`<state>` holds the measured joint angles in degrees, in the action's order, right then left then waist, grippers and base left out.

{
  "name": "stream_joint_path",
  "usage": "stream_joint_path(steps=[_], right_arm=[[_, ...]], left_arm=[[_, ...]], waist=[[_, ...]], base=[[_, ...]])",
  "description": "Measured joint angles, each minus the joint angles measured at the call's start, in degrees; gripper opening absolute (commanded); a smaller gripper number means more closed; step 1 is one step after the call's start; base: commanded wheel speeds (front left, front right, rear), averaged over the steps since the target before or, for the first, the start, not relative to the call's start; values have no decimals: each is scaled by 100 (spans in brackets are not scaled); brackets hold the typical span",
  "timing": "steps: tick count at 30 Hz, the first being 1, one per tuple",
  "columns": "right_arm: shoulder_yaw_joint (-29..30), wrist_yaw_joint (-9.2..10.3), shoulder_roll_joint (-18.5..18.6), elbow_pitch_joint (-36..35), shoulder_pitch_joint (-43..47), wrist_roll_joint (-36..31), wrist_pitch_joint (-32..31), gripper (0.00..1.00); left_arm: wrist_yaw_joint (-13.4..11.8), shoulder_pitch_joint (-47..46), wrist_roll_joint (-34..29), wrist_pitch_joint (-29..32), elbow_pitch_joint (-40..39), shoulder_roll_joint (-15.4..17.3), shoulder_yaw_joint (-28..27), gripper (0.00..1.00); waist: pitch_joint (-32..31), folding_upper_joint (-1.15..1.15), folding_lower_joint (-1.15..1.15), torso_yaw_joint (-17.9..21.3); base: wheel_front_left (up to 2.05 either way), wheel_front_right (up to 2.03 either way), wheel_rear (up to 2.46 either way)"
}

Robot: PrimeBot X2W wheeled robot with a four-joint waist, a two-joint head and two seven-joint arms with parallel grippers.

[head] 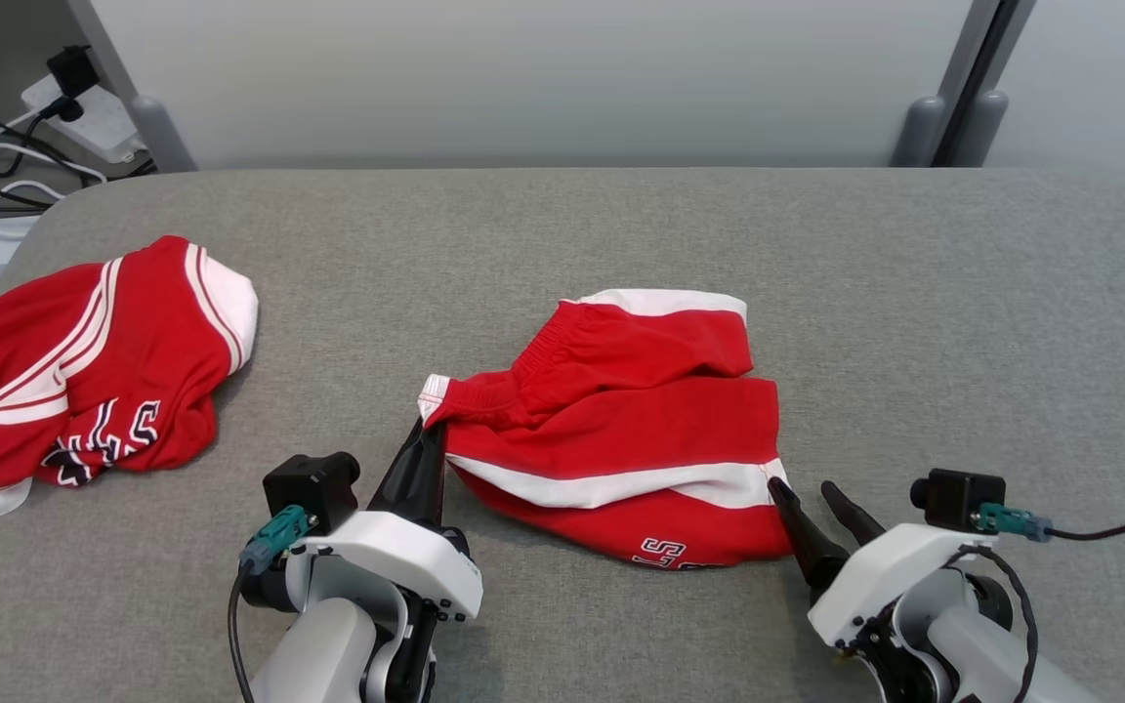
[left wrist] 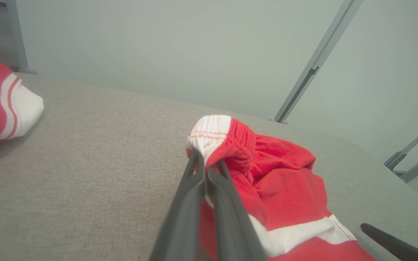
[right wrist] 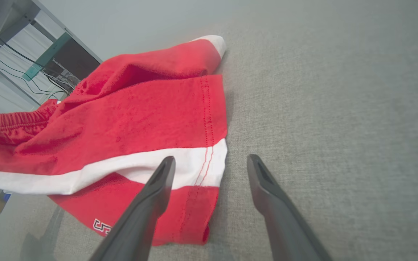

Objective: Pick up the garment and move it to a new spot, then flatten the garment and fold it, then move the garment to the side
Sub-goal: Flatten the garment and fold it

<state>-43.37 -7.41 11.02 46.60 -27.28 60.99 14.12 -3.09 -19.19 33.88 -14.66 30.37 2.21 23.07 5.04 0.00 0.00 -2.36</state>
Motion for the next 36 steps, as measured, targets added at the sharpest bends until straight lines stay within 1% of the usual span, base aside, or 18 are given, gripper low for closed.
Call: stream_joint_path(steps=[5,6,8,9,10,11,12,17,20,22,25,26,27,28,30,32,34,36], right_arm=[[-280,0,-160,368,-280,372,-122,100],[-334,0,-172,441,-301,425,-138,94],[-436,0,-177,633,-335,545,-183,75],[-482,0,-176,678,-365,597,-183,47],[-534,0,-178,727,-405,625,-183,34],[-568,0,-182,766,-433,643,-183,7],[-611,0,-185,794,-454,660,-183,0],[-799,0,-158,808,-528,670,-102,0],[-812,0,-9,750,-546,587,-44,0],[-590,0,157,591,-552,432,-40,0],[21,-1,431,227,-552,-18,0,0],[205,-3,511,123,-523,-183,3,0],[205,-3,511,123,-523,-183,3,0],[390,-5,576,18,-465,-334,2,0],[679,-9,662,-142,-261,-611,3,0],[949,-9,725,-200,-4,-832,3,0],[1158,-9,783,-240,204,-1018,3,0],[1347,-9,825,-292,320,-1222,3,0]], left_arm=[[0,-2,36,0,-22,7,143,0],[0,-3,46,0,-31,5,177,0],[-1,-5,57,0,-44,7,232,0],[-5,-6,64,0,-54,9,244,0],[-7,-9,69,0,-65,9,259,0],[-8,-9,81,0,-73,9,272,0],[-8,-9,97,0,-77,10,280,0],[-21,-11,107,0,-96,12,282,0],[-26,-10,281,0,-82,12,276,0],[-26,-10,436,0,-26,13,294,0],[-24,-10,683,0,158,11,426,1],[-23,-10,792,1,249,8,514,22],[-23,-10,792,1,249,8,514,38],[1,-10,877,1,355,2,612,100],[20,-12,1013,0,539,-19,808,100],[123,-14,1177,1,722,-15,985,100],[330,-37,1240,1,891,11,1217,100],[598,-121,1184,65,1057,29,1486,100]], waist=[[17,0,0,-176],[19,0,0,-209],[28,0,0,-297],[31,0,0,-319],[36,0,0,-338],[43,0,0,-353],[51,0,0,-364],[76,0,0,-354],[66,0,0,-295],[49,0,0,-231],[21,0,0,-111],[8,0,0,-69],[8,0,0,-69],[-7,0,0,-25],[-40,0,0,56],[-75,0,0,136],[-101,0,0,209],[-117,0,0,253]], base=[[0,0,0],[0,0,0],[0,0,0],[0,0,0],[0,0,0],[0,0,0],[0,0,0],[0,0,0],[0,0,0],[0,0,0],[0,0,0],[0,0,0],[0,0,0],[0,0,0],[0,0,0],[0,0,0],[0,0,0],[0,0,0]])
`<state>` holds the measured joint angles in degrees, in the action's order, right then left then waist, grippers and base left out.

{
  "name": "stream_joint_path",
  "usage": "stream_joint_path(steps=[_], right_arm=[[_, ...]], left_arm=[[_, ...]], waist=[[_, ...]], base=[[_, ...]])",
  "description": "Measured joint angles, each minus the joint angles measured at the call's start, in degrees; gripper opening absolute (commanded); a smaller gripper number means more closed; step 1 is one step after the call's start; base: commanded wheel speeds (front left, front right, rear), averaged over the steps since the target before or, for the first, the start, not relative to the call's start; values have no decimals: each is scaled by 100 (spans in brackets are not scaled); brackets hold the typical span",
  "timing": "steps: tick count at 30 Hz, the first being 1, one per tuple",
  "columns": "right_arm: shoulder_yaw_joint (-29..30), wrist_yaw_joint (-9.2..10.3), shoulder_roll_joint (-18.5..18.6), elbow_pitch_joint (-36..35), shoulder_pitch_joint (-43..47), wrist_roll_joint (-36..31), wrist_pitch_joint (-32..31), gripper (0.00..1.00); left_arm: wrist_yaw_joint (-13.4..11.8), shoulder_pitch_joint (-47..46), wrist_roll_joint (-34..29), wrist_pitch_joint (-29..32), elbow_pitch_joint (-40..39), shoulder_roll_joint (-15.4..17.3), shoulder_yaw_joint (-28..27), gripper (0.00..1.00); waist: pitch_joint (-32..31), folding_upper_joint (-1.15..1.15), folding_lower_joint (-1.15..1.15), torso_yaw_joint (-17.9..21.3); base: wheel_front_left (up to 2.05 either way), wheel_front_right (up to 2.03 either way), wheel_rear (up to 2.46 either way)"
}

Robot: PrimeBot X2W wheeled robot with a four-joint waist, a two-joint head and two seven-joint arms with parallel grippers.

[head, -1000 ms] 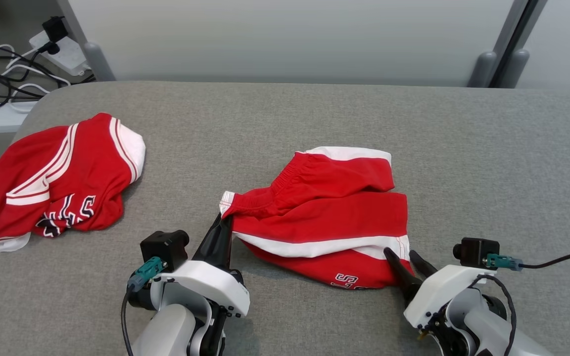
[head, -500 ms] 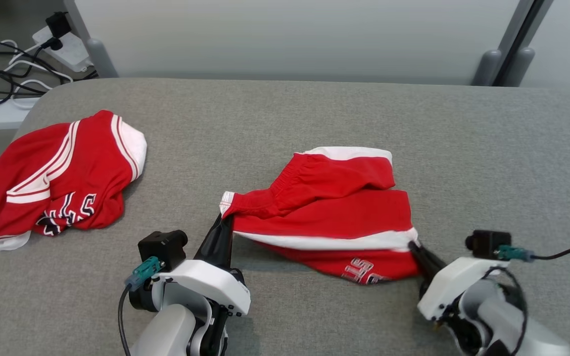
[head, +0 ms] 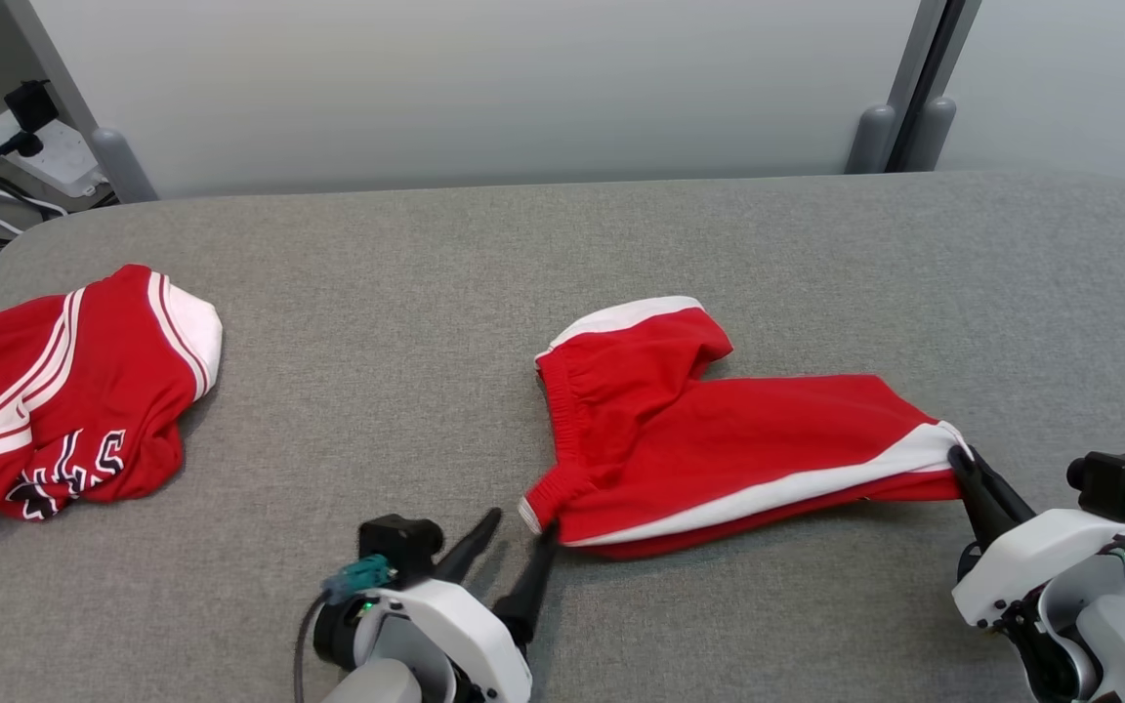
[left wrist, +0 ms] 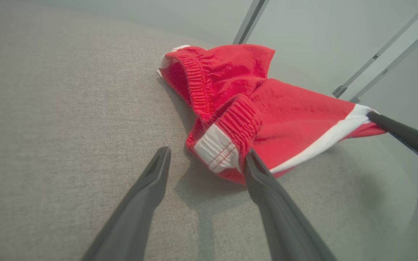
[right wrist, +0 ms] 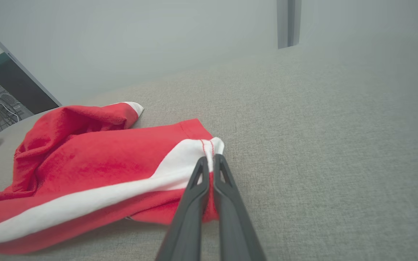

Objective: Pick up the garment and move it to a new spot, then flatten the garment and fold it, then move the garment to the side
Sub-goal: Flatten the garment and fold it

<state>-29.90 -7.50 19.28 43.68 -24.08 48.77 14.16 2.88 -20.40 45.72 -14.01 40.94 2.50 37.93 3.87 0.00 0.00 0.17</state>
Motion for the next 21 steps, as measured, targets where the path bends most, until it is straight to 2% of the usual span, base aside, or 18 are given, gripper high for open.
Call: stream_joint_path(steps=[2,4,9,14,21], right_arm=[[108,0,16,7,14,-176,0,0],[180,0,22,20,19,-374,0,0],[279,0,-69,60,160,-616,0,0],[318,0,-122,105,229,-688,0,0],[296,0,-183,113,229,-689,0,0]], left_arm=[[235,-89,-197,45,42,79,330,100],[346,-175,-511,43,41,222,668,100],[414,-387,-1261,79,-11,736,1455,100],[420,-714,-1829,223,-294,1037,2388,100],[438,-1050,-2330,92,-320,1376,3015,100]], waist=[[-4,0,0,27],[-7,0,0,32],[-34,0,0,35],[-54,0,0,67],[-61,0,0,169]], base=[[0,0,0],[0,0,0],[0,0,0],[0,0,0],[0,0,0]])
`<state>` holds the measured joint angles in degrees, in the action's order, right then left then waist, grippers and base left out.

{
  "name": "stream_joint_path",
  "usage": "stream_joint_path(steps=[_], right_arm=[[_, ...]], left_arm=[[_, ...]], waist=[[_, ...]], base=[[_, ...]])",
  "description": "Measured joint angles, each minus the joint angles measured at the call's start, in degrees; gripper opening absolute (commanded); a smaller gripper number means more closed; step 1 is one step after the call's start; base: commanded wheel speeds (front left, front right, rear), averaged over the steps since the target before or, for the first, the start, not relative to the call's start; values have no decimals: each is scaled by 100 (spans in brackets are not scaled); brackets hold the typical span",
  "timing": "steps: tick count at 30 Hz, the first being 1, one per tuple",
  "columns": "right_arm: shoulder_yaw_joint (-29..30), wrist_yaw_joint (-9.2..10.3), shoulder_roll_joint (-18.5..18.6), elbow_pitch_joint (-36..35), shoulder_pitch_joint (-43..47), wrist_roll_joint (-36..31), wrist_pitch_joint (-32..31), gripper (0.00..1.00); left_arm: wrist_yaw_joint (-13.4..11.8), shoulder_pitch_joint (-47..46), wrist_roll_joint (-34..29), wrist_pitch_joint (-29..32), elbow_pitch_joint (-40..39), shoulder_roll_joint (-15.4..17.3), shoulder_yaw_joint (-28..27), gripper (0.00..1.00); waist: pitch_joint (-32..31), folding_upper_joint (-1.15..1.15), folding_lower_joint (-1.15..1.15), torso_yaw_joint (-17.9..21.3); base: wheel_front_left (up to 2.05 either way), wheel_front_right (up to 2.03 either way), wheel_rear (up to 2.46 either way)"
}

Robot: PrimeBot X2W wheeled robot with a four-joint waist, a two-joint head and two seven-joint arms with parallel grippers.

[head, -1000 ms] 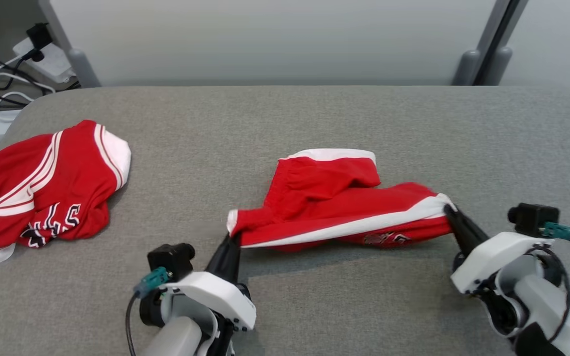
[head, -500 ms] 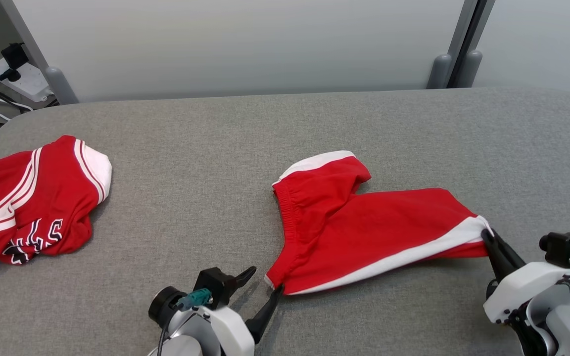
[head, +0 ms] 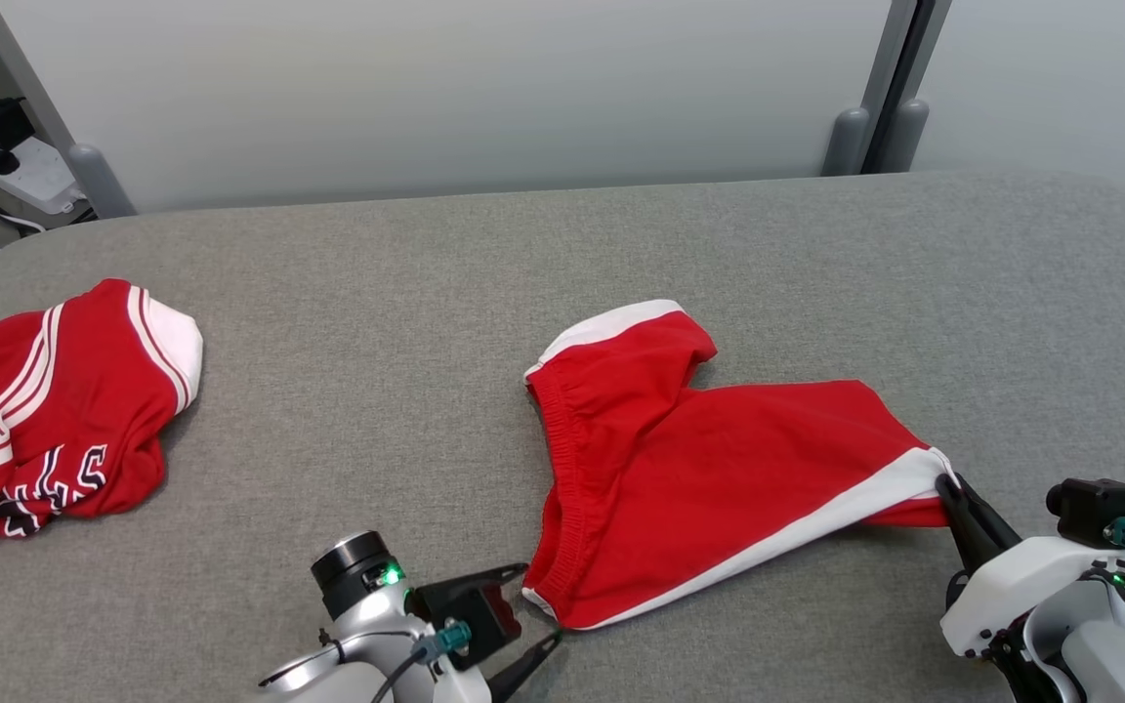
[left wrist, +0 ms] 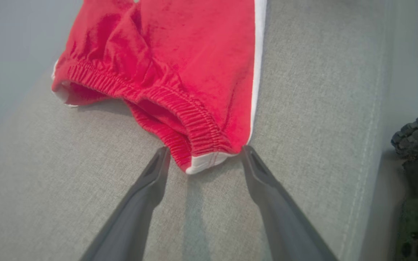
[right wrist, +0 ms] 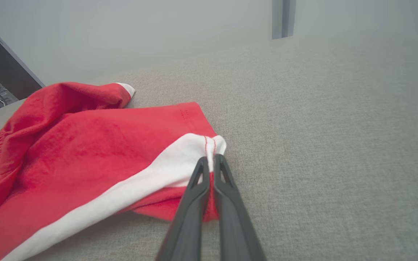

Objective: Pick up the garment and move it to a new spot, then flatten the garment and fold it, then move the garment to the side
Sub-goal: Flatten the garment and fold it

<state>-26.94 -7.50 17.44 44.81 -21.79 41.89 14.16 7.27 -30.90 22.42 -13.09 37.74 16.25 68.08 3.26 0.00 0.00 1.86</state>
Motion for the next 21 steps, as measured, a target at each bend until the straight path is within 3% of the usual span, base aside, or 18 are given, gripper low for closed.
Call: stream_joint_path(steps=[10,12,14,15,16,17,21], right_arm=[[-14,0,-56,-9,0,13,0,0],[-52,0,-62,-9,0,21,0,0],[-86,0,-60,-8,0,25,0,0],[-97,0,-60,-8,-1,44,0,0],[-102,0,-58,-8,-1,54,0,0],[-104,0,-53,-8,-1,55,0,0],[-109,0,-46,-7,-1,56,0,0]], left_arm=[[0,-247,-290,-56,385,22,490,97],[0,-301,-288,-65,482,-71,499,84],[3,-352,-278,-109,550,-164,508,48],[20,-370,-278,-109,565,-199,506,45],[23,-373,-278,-112,575,-233,505,33],[23,-373,-276,-114,587,-266,506,0],[23,-372,-248,-115,730,-305,520,0]], waist=[[-1,0,0,59],[-4,0,0,78],[-6,0,0,91],[-8,0,0,98],[-11,0,0,103],[-12,0,0,104],[-17,0,0,108]], base=[[0,0,0],[0,0,0],[0,0,0],[0,0,0],[0,0,0],[0,0,0],[0,0,0]])
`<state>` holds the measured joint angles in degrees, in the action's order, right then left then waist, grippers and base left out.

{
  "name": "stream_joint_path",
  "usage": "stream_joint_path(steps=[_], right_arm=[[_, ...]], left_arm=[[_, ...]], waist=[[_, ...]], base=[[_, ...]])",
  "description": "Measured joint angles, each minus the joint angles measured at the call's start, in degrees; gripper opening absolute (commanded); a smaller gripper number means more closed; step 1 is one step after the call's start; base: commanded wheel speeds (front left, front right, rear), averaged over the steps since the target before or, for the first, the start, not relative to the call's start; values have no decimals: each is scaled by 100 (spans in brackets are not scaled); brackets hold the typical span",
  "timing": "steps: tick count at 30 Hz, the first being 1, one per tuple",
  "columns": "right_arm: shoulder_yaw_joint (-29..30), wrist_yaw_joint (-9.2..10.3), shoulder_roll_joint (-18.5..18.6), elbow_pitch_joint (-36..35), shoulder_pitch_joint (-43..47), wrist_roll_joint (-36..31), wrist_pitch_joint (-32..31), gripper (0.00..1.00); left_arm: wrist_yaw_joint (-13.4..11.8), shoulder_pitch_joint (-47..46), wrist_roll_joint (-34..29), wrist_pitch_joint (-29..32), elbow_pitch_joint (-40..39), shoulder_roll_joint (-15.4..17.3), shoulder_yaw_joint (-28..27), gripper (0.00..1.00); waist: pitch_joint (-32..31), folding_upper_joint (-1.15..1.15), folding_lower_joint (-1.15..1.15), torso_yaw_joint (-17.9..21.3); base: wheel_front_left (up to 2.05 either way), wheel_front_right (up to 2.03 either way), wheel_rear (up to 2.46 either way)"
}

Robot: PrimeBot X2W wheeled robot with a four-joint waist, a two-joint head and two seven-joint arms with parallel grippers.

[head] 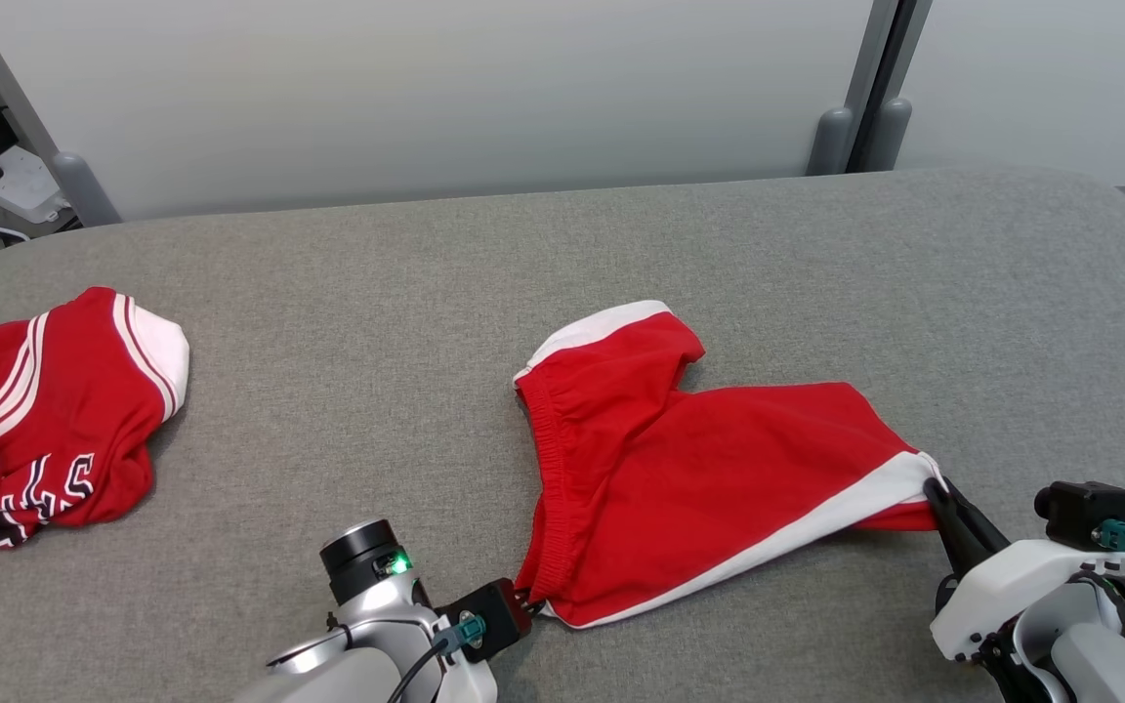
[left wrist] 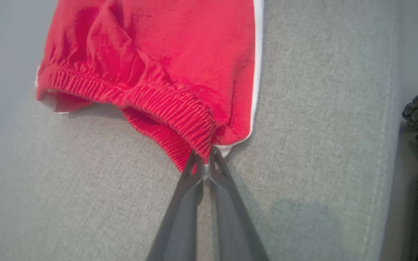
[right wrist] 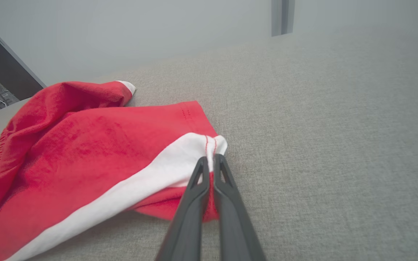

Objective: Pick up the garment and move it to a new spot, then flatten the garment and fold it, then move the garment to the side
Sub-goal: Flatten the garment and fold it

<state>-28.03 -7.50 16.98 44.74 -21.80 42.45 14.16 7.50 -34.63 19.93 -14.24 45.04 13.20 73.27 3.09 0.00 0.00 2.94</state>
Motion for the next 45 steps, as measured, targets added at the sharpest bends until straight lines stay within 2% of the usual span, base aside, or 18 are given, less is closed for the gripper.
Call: stream_joint_path(steps=[5,9,11,15,21,22,23,25,29,32,34,35,36,37,40,43,44,45], right_arm=[[0,0,1,-2,-1,10,0,0],[34,0,-2,-144,-1,57,0,0],[142,0,2,-342,-1,79,0,0],[548,1,103,-901,-3,62,0,0],[1198,1,339,-1669,-1,-62,5,0],[1272,0,460,-1958,4,-56,7,0],[1272,0,531,-2121,7,-9,7,0],[1251,0,697,-2461,32,169,7,0],[1345,0,1252,-3384,293,732,-10,0],[1844,-1,1746,-4202,422,1042,-93,0],[2274,-2,2056,-4708,509,1160,-265,0],[2274,-2,2056,-4708,509,1160,-265,0],[2660,-10,2257,-5054,617,1150,-520,0],[2829,-13,2304,-5132,658,1115,-717,0],[2874,-18,2228,-5075,669,961,-1427,0],[2370,-16,1833,-4403,138,644,-2038,0],[2370,-16,1833,-4403,138,644,-2038,0],[1929,-15,1456,-3727,-645,503,-2205,0]], left_arm=[[0,9,368,0,83,-49,0,0],[0,142,1555,1,-461,-59,-324,0],[0,218,2186,2,-939,51,-458,0],[0,273,3331,1,-1808,521,-768,0],[0,233,4575,293,-3247,1508,-895,0],[-1,165,4935,468,-3688,1826,-961,0],[0,109,5099,527,-3882,1969,-1031,0],[0,-2,5399,612,-4269,2212,-1193,0],[-1,-110,6095,725,-5111,2515,-1518,0],[-26,-131,6722,826,-5689,2638,-1841,0],[-183,-256,7095,967,-6067,2705,-2005,0],[-183,-256,7095,967,-6067,2705,-2005,0],[-399,-420,7482,1123,-6366,2732,-2151,0],[-506,-517,7633,1226,-6442,2732,-2185,0],[-711,-817,7688,1528,-6230,2682,-2129,0],[-734,-1139,7346,1664,-5302,2350,-1905,0],[-734,-1139,7346,1664,-5302,2350,-1905,0],[-695,-1396,7008,1641,-4489,2009,-1771,0]], waist=[[-14,0,0,-11],[-50,0,0,-29],[-71,0,0,-44],[-145,0,0,-100],[-288,0,0,-233],[-333,0,0,-287],[-360,0,0,-312],[-417,0,0,-353],[-518,0,0,-405],[-552,0,0,-402],[-550,0,0,-403],[-550,0,0,-403],[-519,0,0,-403],[-494,0,0,-404],[-395,0,0,-406],[-270,0,0,-414],[-270,0,0,-414],[-163,0,0,-405]], base=[[0,0,0],[0,0,0],[0,0,0],[0,0,0],[0,0,0],[0,0,0],[0,0,0],[0,0,0],[0,0,0],[0,0,0],[0,0,0],[0,0,0],[0,0,0],[0,0,0],[0,0,0],[0,0,0],[0,0,0],[0,0,0]])
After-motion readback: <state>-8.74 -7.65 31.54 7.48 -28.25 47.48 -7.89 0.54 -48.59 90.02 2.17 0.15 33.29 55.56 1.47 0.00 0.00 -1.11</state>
